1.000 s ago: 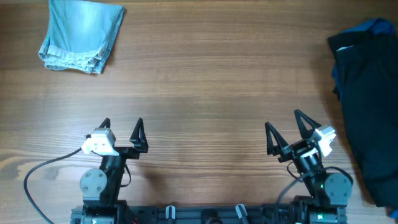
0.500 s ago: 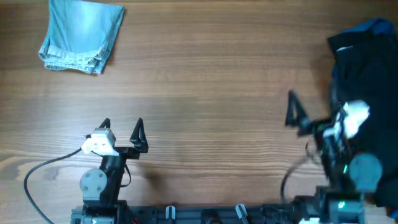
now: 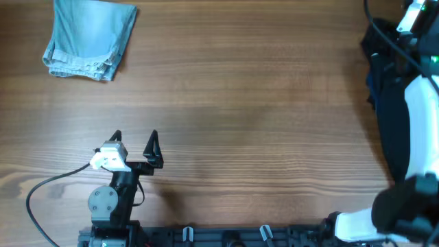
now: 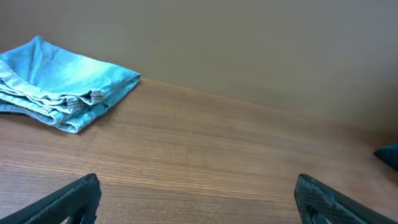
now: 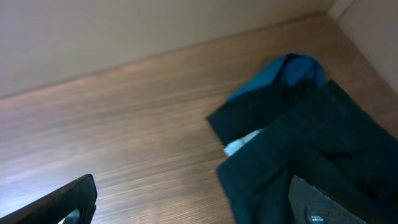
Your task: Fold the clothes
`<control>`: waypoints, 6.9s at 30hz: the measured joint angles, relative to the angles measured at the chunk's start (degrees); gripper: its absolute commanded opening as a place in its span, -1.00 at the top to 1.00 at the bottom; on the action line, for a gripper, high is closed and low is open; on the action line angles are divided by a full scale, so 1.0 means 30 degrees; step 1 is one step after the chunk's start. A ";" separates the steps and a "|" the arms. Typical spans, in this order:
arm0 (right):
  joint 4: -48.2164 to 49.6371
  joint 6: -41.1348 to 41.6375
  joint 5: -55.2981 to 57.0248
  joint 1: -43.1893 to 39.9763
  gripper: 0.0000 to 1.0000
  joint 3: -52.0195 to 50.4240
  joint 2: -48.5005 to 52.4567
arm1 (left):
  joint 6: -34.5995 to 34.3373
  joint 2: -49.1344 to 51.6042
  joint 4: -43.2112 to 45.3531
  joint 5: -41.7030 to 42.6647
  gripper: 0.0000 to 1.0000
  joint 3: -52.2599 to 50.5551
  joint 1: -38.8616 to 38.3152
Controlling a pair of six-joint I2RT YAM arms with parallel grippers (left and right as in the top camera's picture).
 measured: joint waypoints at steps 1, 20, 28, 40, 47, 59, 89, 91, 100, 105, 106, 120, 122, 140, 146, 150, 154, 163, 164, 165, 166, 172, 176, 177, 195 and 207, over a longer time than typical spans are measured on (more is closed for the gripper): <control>0.0189 -0.0379 0.0080 -0.0124 -0.99 0.0015 0.0444 | 0.0000 0.0000 0.0000 0.0000 -0.99 0.0000 0.0000; 0.2922 -0.5829 0.6747 0.0495 -0.69 0.0109 0.7949 | 0.0007 0.0000 0.0000 0.0000 -0.99 0.0000 0.0000; 0.3446 -0.6288 0.8888 0.0568 0.65 0.0109 0.8874 | 0.0000 0.0000 0.0000 0.0000 -0.99 0.0000 0.0000; 0.3534 -0.5064 0.8123 0.0474 0.91 0.0095 0.6892 | 0.0000 0.0000 0.0000 0.0000 -0.99 0.0000 0.0000; 0.3366 -0.3592 0.2892 0.0452 0.92 0.0160 -0.0474 | 0.0007 0.0000 0.0000 0.0000 -1.00 0.0000 0.0000; 0.2965 -0.1647 -0.4721 0.8641 0.91 0.0204 0.0306 | 0.0007 0.0000 0.0000 0.0000 -0.99 0.0000 0.0000; -0.0656 0.4211 -0.4736 1.1963 -0.99 0.0379 -0.0750 | 0.0007 -0.0007 0.0000 0.0000 -0.99 0.0000 0.0000; -0.2674 0.4160 -0.4568 1.0076 -0.99 0.0554 -0.1457 | 0.0000 -0.0015 0.0000 0.0000 -1.00 0.0000 0.0000; -0.7730 0.3585 -0.4299 0.5836 -0.99 -0.1800 -0.0918 | -0.0015 -0.0015 -0.0007 -0.0197 -1.00 0.0000 0.0000; -0.6747 0.3519 -0.4160 0.5821 -0.99 -0.3628 -0.0656 | -0.0255 -0.0015 0.0087 0.0306 -0.99 0.0000 0.0000; -0.6397 0.3526 -0.4131 0.5821 -1.00 -0.3767 -0.0627 | -0.0357 -0.0015 0.0233 0.0787 -0.99 -0.0007 0.0000; -0.4459 0.4182 -0.3446 0.5821 -0.99 -0.3883 -0.0605 | -0.3118 0.7563 -0.0313 0.5836 -1.00 0.3402 0.0000; -0.4437 0.4182 -0.3432 0.5821 -0.99 -0.3898 -0.0605 | -0.2703 1.0338 -0.2295 0.5923 -0.99 0.6331 0.0000; -0.5464 0.4175 -0.3206 0.5821 -1.00 -0.3912 -0.0590 | -0.2164 2.7787 -0.3687 0.5654 -1.00 1.3362 0.0000; -0.5778 0.4182 -0.3213 0.5821 -1.00 -0.3912 -0.0590 | -0.2164 3.0075 -0.2710 0.5654 -0.88 1.3486 0.0000; -0.6368 0.4932 -0.3213 0.5821 -1.00 -0.3905 -0.0590 | -0.2157 3.0082 -0.2157 0.5668 0.59 1.3493 0.0000; -0.6717 0.6062 -0.3213 0.5821 -1.00 -0.3912 -0.0590 | -0.2259 3.0082 -0.2120 0.5603 0.92 1.3493 0.0000; -0.5872 0.7111 -0.3206 0.5821 -1.00 -0.4277 -0.0590 | -0.3300 3.0082 -0.2470 0.5617 0.92 1.3515 0.0219; -0.5479 0.7111 -0.3206 0.5821 -1.00 -0.4306 -0.0590 | -0.3395 3.0082 -0.2659 0.5610 0.92 1.3515 0.0372; -0.4947 0.7111 -0.3206 0.5821 -0.99 -0.4328 -0.0590 | -0.3439 3.0082 -0.2885 0.5603 0.92 1.3515 0.0539; -0.3956 0.7118 -0.3155 0.5821 -1.00 -0.4357 -0.0590 | -0.3534 3.0075 -0.3279 0.5457 0.92 1.3537 0.0809; -0.1443 0.7118 -0.1945 0.5821 -0.99 -0.4386 -0.0277 | -0.3570 2.9237 -0.4699 0.3978 -0.25 1.3726 0.1158; 0.0335 0.7118 -0.1603 0.5763 -0.99 -0.4386 0.1588 | -0.3738 2.9070 -0.4881 0.3490 -0.99 1.3828 0.1173; 0.0772 0.7125 -0.1610 0.5719 -0.99 -0.4386 0.2025 | -0.3759 2.9070 -0.4925 0.3432 -1.00 1.3828 0.1173; 0.4364 0.7249 -0.4539 0.4830 0.42 -0.4386 0.6069 | -0.3752 2.9070 -0.4998 0.3300 -1.00 1.3835 0.1173; 0.6856 0.7992 -0.5238 0.4830 0.91 -0.4007 0.6091 | -0.3752 2.9062 -0.4998 0.3300 -0.99 1.3835 0.1173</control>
